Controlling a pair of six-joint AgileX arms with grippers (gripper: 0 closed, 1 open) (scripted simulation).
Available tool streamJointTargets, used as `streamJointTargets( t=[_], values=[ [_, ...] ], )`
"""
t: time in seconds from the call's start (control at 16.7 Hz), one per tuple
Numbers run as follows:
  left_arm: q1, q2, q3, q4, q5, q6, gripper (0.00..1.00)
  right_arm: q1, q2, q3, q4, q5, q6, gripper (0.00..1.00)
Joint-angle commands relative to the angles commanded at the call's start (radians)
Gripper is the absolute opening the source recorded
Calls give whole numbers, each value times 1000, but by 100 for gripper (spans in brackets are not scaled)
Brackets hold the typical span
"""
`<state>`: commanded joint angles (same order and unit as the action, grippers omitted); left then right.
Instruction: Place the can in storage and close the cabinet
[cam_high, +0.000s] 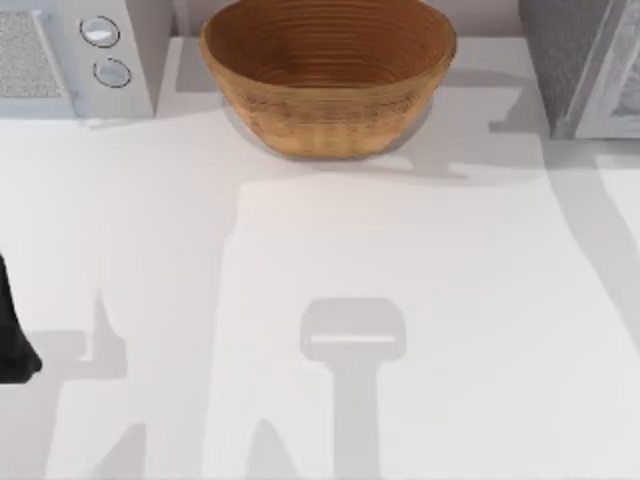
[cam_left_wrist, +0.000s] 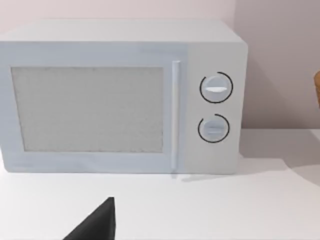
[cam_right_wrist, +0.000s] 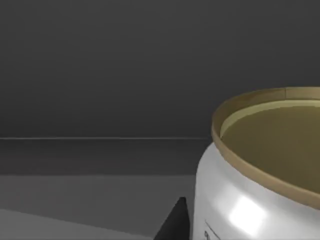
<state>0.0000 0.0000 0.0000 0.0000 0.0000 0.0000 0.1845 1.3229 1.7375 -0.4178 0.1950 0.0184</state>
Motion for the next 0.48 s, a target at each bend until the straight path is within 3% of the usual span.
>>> streamJointTargets(
  t=[0.48],
  values=[
    [0, 0, 0, 0, 0, 0, 100, -5, 22, 37, -3, -3, 3, 0]
  ],
)
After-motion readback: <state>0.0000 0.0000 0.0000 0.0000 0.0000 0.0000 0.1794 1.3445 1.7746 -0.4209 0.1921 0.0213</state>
